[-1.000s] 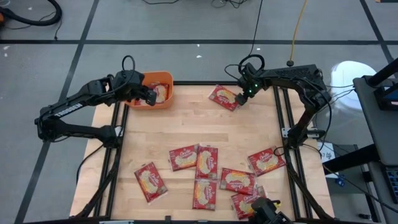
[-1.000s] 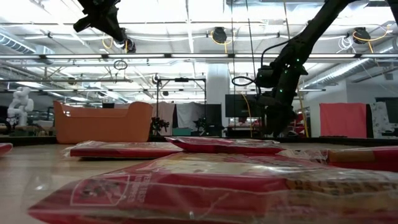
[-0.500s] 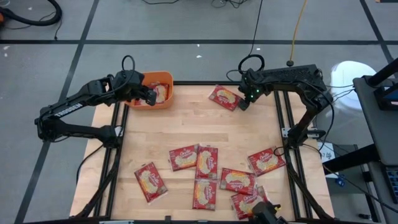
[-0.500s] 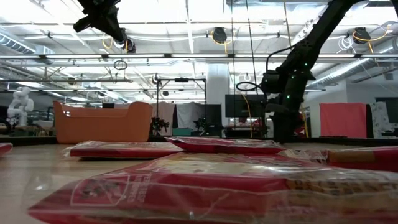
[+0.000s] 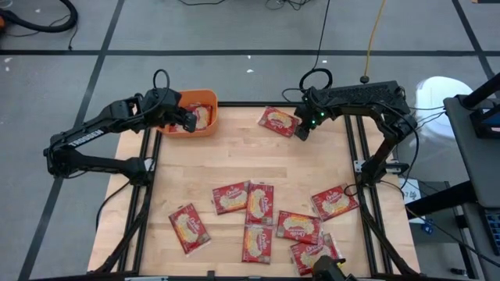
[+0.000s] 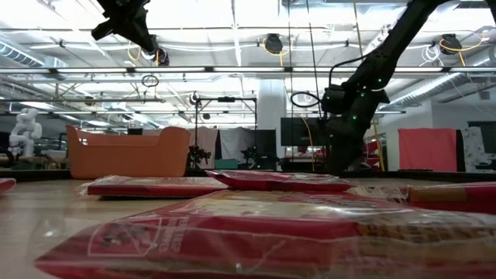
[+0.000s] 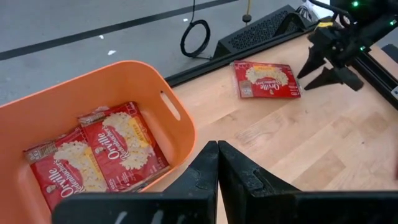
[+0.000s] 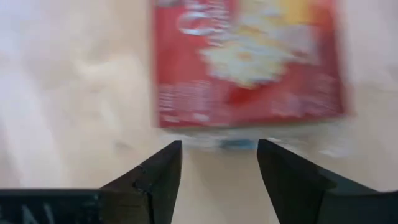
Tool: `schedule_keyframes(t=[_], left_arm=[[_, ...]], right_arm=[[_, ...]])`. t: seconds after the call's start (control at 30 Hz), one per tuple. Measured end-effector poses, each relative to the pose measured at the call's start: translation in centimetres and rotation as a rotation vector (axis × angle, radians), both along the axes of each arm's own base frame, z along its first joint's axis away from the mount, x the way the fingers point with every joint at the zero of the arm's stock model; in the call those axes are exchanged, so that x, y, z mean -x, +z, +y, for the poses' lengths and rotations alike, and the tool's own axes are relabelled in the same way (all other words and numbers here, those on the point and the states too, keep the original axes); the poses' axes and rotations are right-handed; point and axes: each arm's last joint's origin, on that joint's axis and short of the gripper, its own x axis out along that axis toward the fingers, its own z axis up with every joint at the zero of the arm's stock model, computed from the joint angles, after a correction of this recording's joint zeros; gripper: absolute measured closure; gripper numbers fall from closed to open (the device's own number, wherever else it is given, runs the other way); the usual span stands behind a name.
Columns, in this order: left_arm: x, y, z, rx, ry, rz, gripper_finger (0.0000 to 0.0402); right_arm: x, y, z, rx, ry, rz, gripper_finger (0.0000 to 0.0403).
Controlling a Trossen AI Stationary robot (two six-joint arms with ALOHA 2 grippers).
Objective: Sort popcorn bags into baskets
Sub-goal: Stack the red popcorn bag on top of the red popcorn bag in the orange bin
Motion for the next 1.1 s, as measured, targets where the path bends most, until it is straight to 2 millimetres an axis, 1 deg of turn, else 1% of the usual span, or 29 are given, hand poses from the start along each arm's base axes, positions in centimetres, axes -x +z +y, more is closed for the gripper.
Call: schedule_keyframes(t=[0.1, 0.2, 0.33, 0.43, 0.5, 0.7, 0.83, 0.97, 1.1], left_arm=[[0.0, 0.0, 0.0, 0.000, 0.000, 0.000, 0.0391], [0.0, 0.0, 0.0, 0.000, 0.000, 0.000, 0.0391], [0.0, 0.0, 0.0, -0.002, -0.003, 0.002, 0.0391], [0.0, 0.0, 0.0, -0.006, -0.007, 0.006, 0.0391], [0.0, 0.0, 0.0, -0.006, -0.007, 0.006, 0.0391], [0.0, 0.0, 0.0, 0.000, -0.002, 0.007, 0.0391], [0.0, 0.0, 0.0, 0.009, 0.008, -0.001, 0.0392], [0.0, 0.0, 0.0, 0.009, 0.008, -0.001, 0.0392], [0.0, 0.0, 0.0, 0.010, 0.009, -0.002, 0.0392]], right_arm=[[-0.3, 0.6, 0.4, -0.006, -0.057, 0.004, 0.0208], [-0.3, 1.3, 0.4, 0.058, -0.139, 0.045, 0.0203], [-0.6, 2.3, 0.0, 0.220, -0.107, 0.043, 0.0180], [-1.0, 2.3, -0.4, 0.301, -0.055, 0.024, 0.0161], [-1.0, 2.0, -0.8, 0.321, -0.044, 0.019, 0.0154], [-0.7, 0.3, -1.4, 0.261, -0.075, 0.060, 0.0161], [-1.0, -0.5, -1.3, 0.169, -0.051, 0.003, 0.0173], [-1.4, -1.1, -0.8, 0.081, -0.093, 0.005, 0.0184], [-2.0, -1.2, 0.3, 0.002, -0.143, 0.026, 0.0194]])
